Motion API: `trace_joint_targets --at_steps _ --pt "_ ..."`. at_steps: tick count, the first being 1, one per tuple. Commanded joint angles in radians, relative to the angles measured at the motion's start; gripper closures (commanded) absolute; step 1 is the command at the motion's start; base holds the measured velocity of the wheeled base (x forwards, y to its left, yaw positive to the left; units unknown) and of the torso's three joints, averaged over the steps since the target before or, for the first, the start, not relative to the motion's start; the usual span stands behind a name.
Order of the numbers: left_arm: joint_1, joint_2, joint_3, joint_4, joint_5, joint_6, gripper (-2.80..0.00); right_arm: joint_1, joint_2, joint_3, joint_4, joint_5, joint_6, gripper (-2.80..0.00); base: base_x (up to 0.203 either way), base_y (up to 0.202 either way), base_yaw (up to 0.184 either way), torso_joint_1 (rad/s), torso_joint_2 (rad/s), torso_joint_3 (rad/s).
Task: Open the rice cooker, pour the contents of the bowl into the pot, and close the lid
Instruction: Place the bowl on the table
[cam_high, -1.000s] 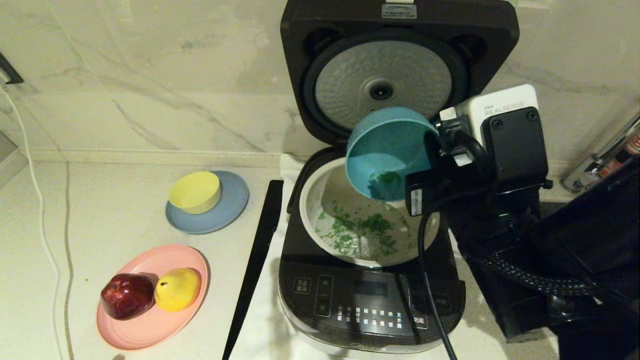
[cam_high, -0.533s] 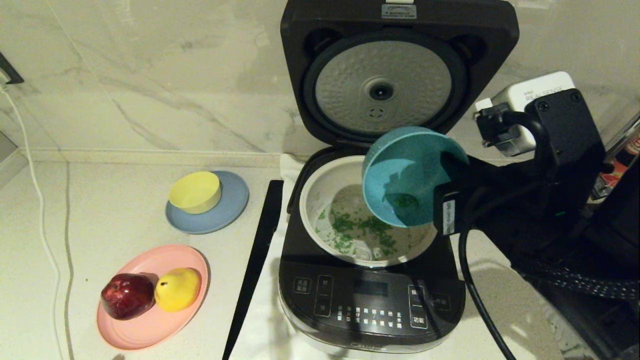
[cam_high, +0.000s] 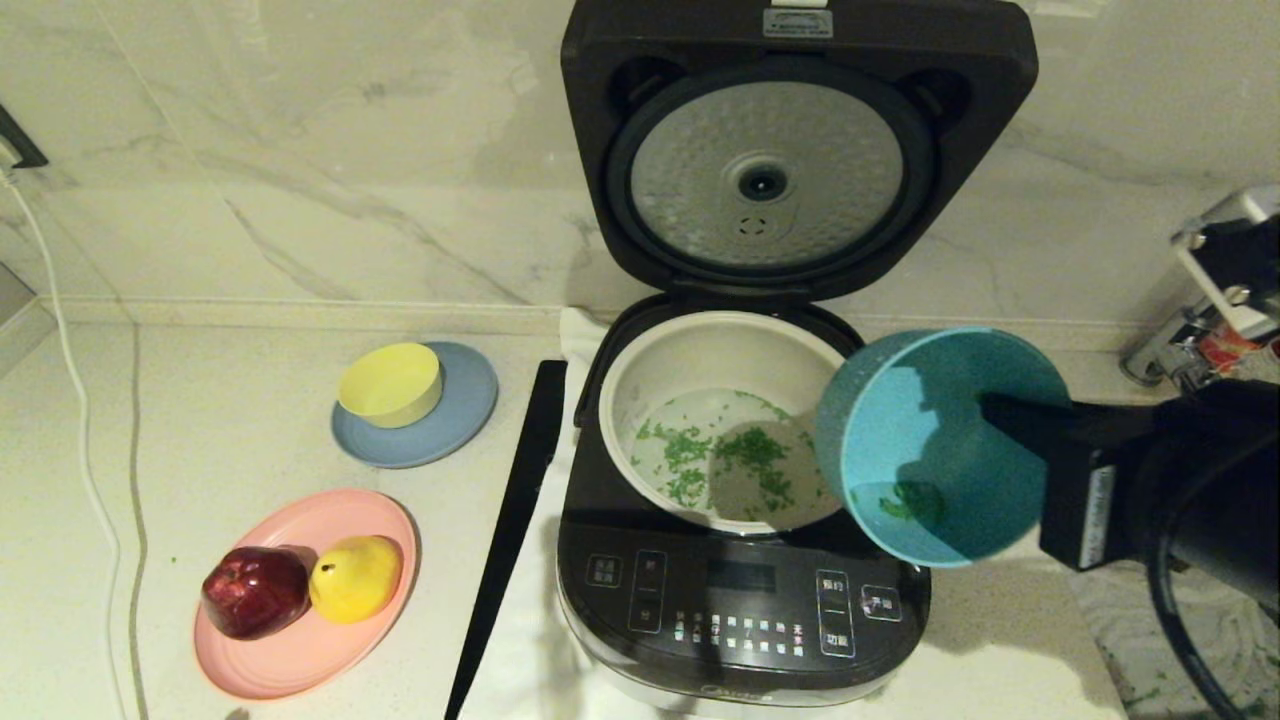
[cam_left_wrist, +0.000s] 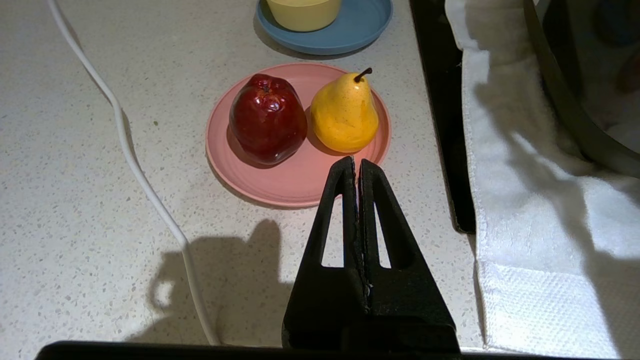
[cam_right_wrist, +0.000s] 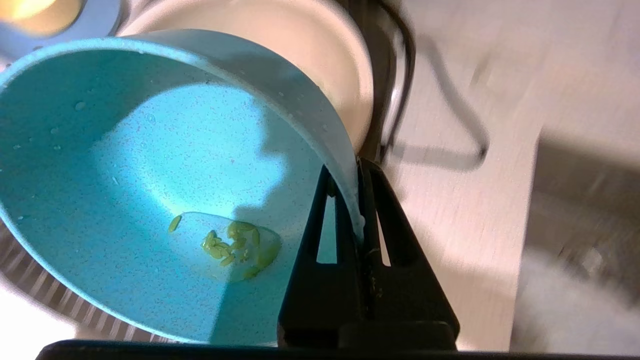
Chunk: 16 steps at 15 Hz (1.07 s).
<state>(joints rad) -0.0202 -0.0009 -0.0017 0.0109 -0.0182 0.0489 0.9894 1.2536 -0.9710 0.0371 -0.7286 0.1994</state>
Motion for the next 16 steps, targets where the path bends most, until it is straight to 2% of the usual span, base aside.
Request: trace_joint_targets --at_steps 1,4,7,8,12,16 --pt "-0.001 -0.001 0.0 0.0 0.0 0.0 0.0 -0.063 -0.101 -0.056 0.305 0.078 0.162 0.0 0.0 0.0 0.0 0.0 0.0 0.0" --pt "-0.001 -0.001 0.0 0.0 0.0 0.0 0.0 -0.272 -0.131 -0.049 0.449 0.248 0.253 0.0 0.0 0.0 0.0 0.0 0.0 0.0" --pt "0.0 -0.001 0.0 0.0 0.0 0.0 0.0 -0.483 -0.13 0.086 0.482 0.462 0.299 0.0 0.0 0.0 0.0 0.0 0.0 0.0" --pt "0.0 -0.001 0.0 0.0 0.0 0.0 0.0 -0.524 -0.12 0.137 0.471 0.523 0.305 0.0 0.0 0.0 0.0 0.0 0.0 0.0" --pt "0.0 -0.001 0.0 0.0 0.0 0.0 0.0 -0.607 0.005 0.339 0.287 0.571 0.312 0.0 0.0 0.0 0.0 0.0 0.0 0.0" --pt "-0.001 -0.001 0.0 0.0 0.0 0.0 0.0 -0.626 0.165 0.478 0.063 0.577 0.314 0.0 0.0 0.0 0.0 0.0 0.0 0.0"
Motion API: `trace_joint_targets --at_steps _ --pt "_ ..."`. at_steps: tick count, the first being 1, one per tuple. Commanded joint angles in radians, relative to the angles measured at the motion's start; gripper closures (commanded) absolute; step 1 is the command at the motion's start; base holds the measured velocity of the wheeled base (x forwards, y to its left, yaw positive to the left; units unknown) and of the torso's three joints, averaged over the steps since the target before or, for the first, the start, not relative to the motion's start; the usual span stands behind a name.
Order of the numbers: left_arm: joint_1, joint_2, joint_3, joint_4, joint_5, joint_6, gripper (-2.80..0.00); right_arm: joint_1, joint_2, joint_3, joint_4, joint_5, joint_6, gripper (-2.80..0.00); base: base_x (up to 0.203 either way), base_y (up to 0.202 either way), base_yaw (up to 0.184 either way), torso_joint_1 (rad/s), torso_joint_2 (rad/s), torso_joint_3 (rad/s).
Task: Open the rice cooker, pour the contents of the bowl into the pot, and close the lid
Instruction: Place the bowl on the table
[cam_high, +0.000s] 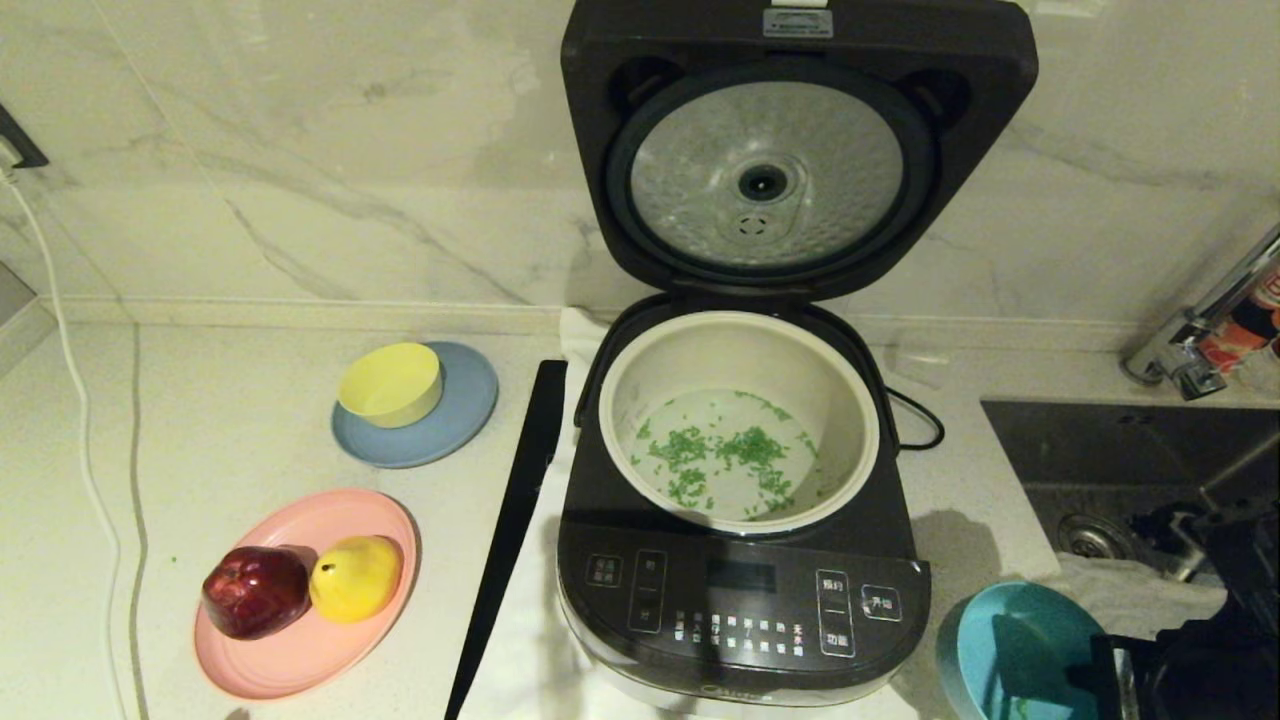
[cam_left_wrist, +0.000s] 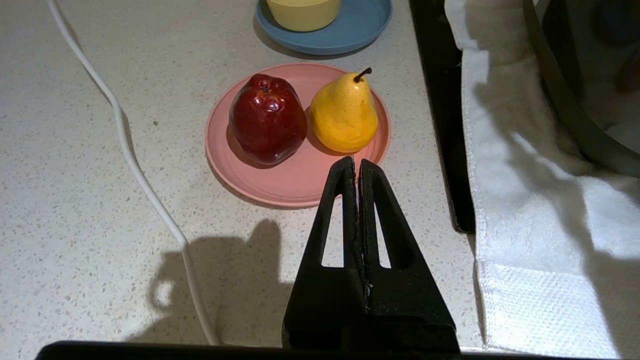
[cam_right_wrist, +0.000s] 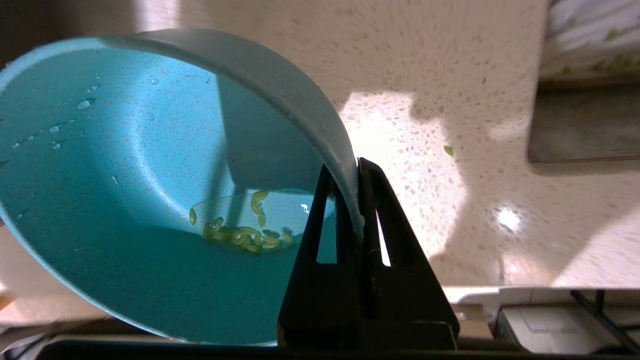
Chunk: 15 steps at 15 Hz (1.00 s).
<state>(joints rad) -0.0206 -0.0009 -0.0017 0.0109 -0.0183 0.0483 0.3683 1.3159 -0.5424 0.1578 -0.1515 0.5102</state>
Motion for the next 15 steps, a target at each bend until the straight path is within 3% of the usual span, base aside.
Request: trace_joint_targets --at_steps 1,4,15 --pt "-0.001 -0.001 0.0 0.0 0.0 0.001 0.0 -0.007 0.142 0.07 -0.105 -0.002 0.005 0.0 0.0 0.0 0.0 0.0 0.0 0.0" --pt "-0.001 -0.001 0.0 0.0 0.0 0.001 0.0 -0.025 0.235 0.123 -0.236 -0.006 0.011 0.0 0.0 0.0 0.0 0.0 0.0 0.0" --pt "-0.001 -0.001 0.0 0.0 0.0 0.001 0.0 -0.057 0.307 0.131 -0.331 0.03 0.076 0.0 0.0 0.0 0.0 0.0 0.0 0.0"
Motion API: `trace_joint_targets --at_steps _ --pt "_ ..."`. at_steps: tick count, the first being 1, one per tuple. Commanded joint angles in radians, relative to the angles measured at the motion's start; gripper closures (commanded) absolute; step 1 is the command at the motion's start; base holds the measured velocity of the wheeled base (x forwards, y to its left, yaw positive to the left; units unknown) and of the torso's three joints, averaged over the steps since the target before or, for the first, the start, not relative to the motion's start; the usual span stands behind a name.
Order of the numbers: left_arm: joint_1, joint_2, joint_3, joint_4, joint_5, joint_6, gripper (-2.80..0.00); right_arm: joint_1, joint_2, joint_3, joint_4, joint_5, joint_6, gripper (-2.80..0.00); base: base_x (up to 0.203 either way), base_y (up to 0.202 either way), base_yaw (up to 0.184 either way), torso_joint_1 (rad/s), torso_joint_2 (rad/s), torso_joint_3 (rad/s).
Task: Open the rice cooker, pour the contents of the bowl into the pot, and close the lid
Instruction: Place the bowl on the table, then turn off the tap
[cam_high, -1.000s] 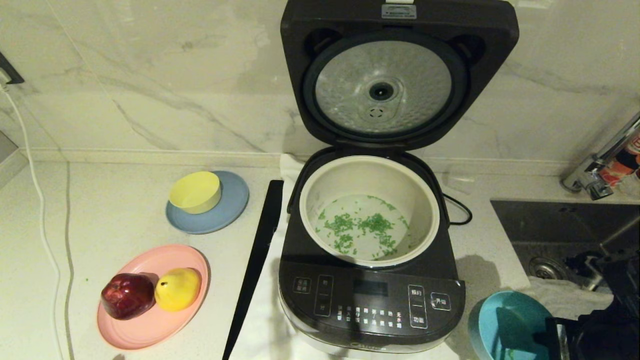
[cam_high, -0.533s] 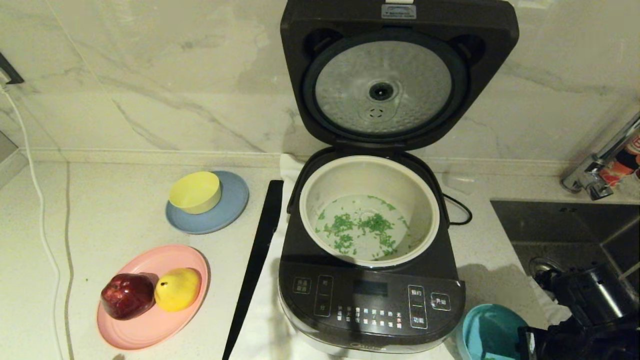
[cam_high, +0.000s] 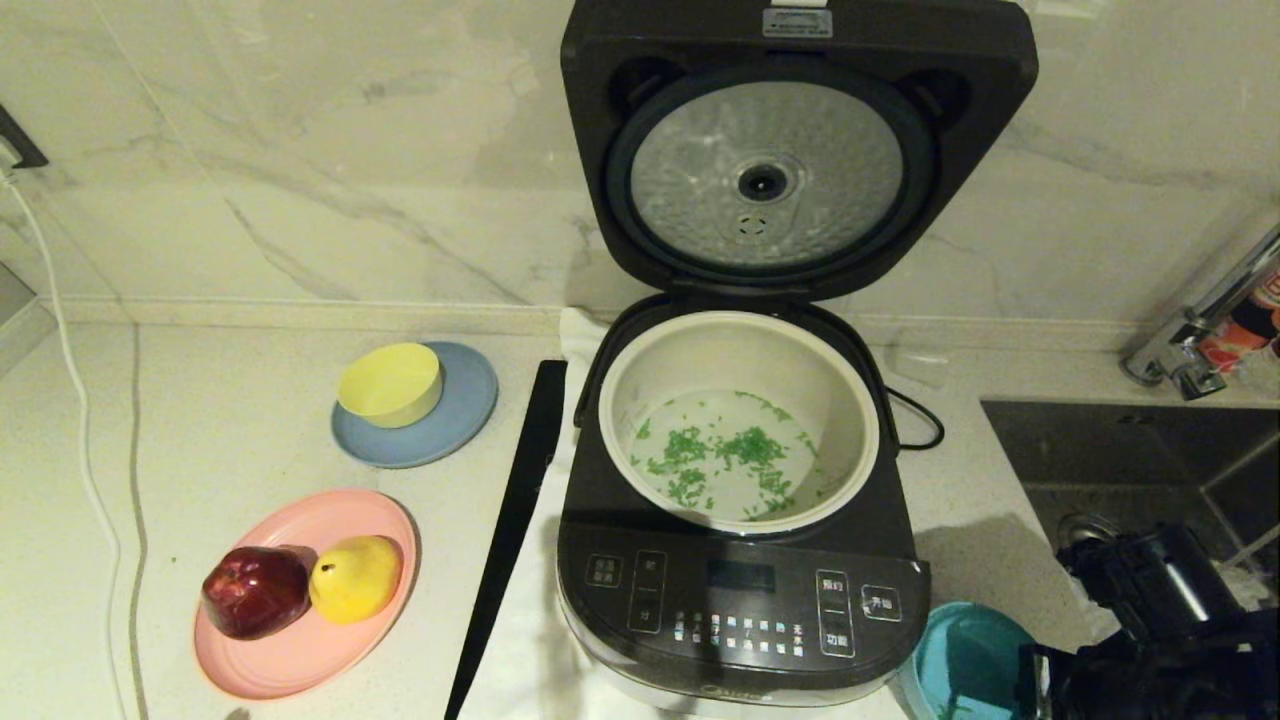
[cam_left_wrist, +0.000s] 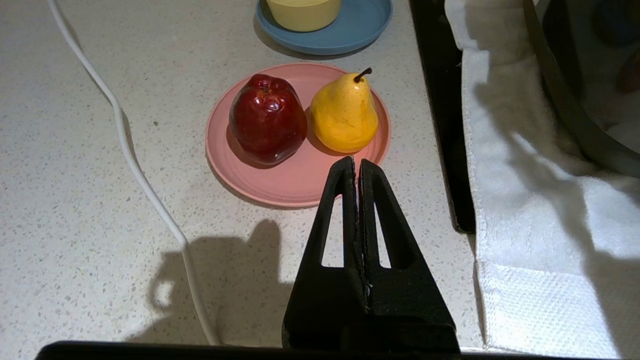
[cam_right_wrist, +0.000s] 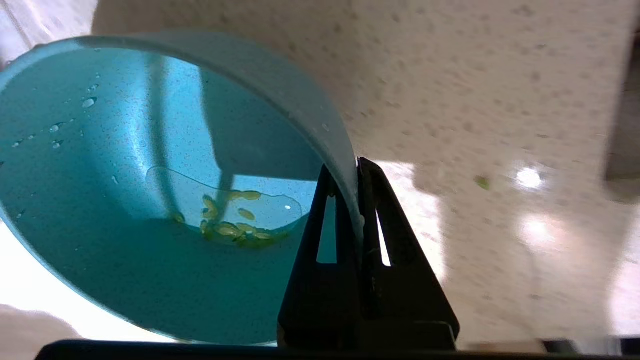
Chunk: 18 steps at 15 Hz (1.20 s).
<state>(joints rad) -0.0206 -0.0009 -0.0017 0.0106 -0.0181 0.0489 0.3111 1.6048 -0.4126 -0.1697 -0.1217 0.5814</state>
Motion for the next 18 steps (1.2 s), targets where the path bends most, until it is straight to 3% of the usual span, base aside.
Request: trace_joint_targets --at_steps 1,6,10,12,13,18 --pt "0.001 -0.001 0.0 0.0 0.0 0.0 0.0 0.0 0.007 -0.004 -0.004 -0.001 0.008 -2.8 0.0 0.0 0.0 0.0 0.0 0.0" --pt "0.0 -0.001 0.0 0.0 0.0 0.0 0.0 -0.009 -0.06 -0.013 -0.003 -0.008 0.012 -2.8 0.0 0.0 0.0 0.0 0.0 0.0" --pt "0.0 -0.001 0.0 0.0 0.0 0.0 0.0 -0.036 -0.271 -0.038 0.032 -0.012 0.039 -2.8 0.0 0.0 0.0 0.0 0.0 0.0" --pt "-0.001 -0.001 0.0 0.0 0.0 0.0 0.0 -0.126 -0.353 -0.096 0.124 -0.015 0.04 -2.8 0.0 0.0 0.0 0.0 0.0 0.0" --pt "0.001 -0.001 0.0 0.0 0.0 0.0 0.0 -0.18 -0.365 -0.119 0.163 -0.016 0.036 0.0 0.0 0.0 0.0 0.0 0.0 0.0" --pt "0.001 -0.001 0.0 0.0 0.0 0.0 0.0 -0.416 -0.361 -0.201 0.186 -0.027 -0.067 0.0 0.0 0.0 0.0 0.0 0.0 0.0"
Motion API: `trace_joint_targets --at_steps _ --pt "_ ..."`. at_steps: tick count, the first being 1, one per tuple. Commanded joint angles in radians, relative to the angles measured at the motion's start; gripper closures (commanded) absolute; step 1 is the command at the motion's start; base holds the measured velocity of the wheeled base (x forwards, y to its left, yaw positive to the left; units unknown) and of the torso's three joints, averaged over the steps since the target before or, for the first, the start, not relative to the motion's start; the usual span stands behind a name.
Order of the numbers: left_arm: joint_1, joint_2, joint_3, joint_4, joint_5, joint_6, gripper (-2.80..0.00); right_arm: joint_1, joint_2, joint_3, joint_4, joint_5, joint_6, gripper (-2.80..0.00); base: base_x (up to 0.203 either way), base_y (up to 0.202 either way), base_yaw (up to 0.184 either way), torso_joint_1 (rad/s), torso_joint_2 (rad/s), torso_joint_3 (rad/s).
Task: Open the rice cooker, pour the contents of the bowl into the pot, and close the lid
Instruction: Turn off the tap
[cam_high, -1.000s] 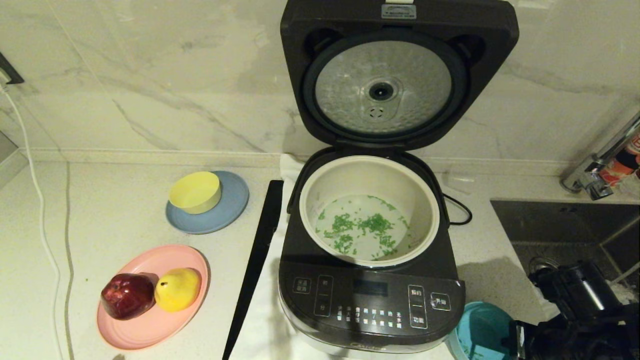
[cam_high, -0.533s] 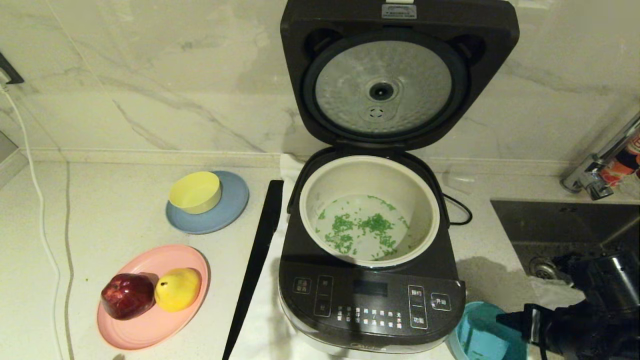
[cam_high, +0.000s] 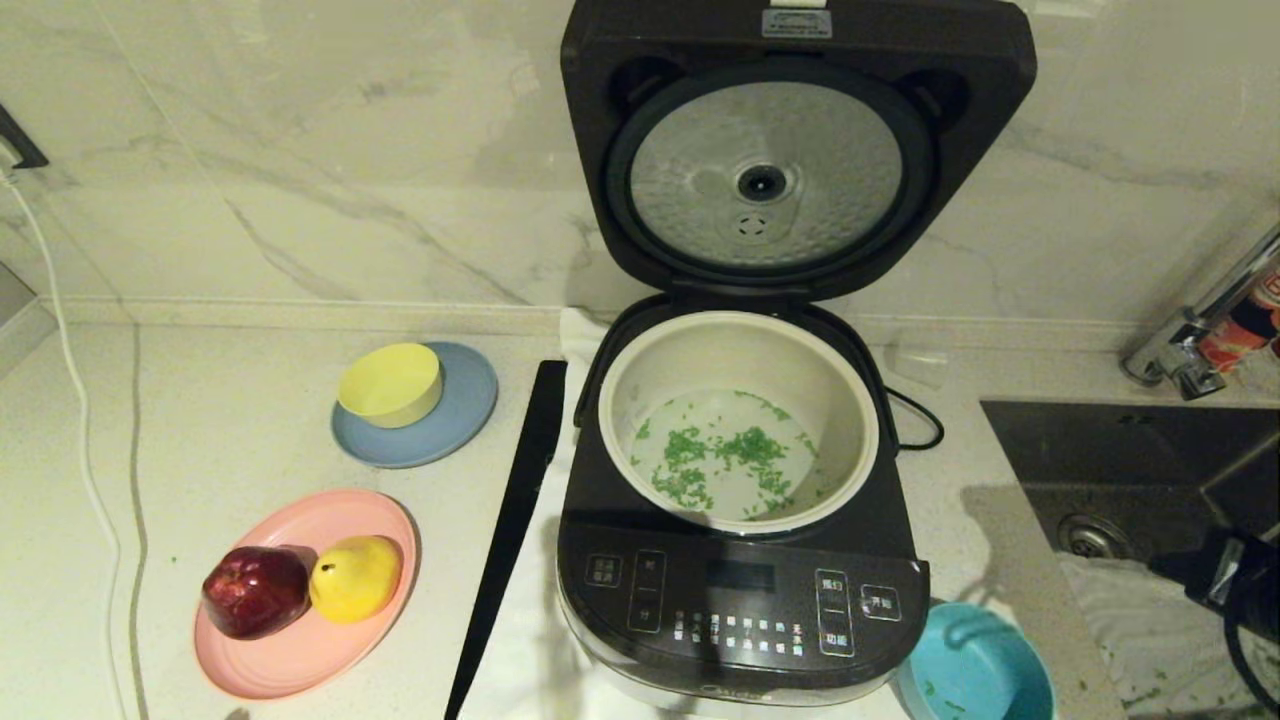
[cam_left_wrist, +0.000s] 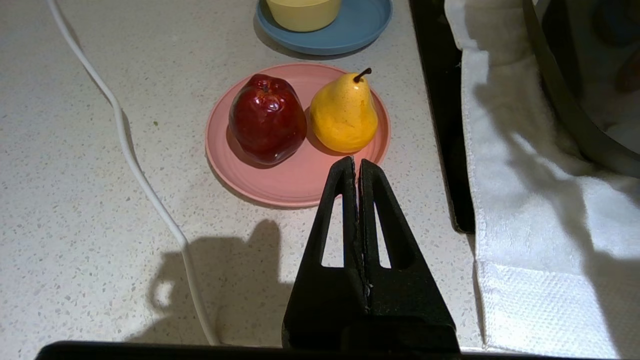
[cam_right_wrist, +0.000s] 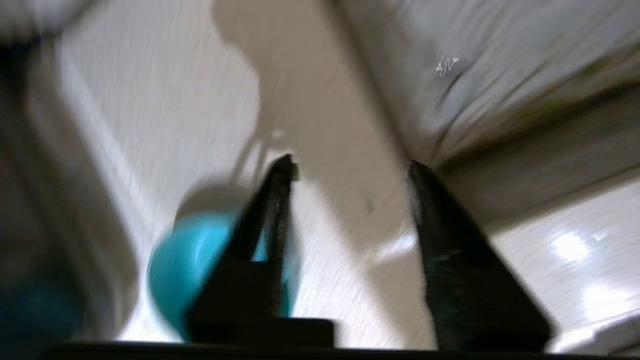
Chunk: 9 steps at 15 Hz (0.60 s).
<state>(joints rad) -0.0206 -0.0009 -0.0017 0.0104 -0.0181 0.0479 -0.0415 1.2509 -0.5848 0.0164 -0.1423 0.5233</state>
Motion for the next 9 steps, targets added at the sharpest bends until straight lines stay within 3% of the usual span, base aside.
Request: trace_joint_targets --at_steps 1,5,9 --pt "0.0 -0.001 0.0 0.0 0.0 0.001 0.0 -0.093 0.007 -0.041 -0.001 -0.024 -0.029 0.0 0.0 0.0 0.0 0.0 0.0 0.0" --pt "0.0 -0.001 0.0 0.0 0.0 0.001 0.0 -0.207 0.12 -0.072 -0.085 -0.15 -0.093 0.0 0.0 0.0 0.0 0.0 0.0 0.0" --pt "0.0 -0.001 0.0 0.0 0.0 0.001 0.0 -0.308 0.233 -0.076 -0.228 -0.193 -0.159 0.0 0.0 0.0 0.0 0.0 0.0 0.0"
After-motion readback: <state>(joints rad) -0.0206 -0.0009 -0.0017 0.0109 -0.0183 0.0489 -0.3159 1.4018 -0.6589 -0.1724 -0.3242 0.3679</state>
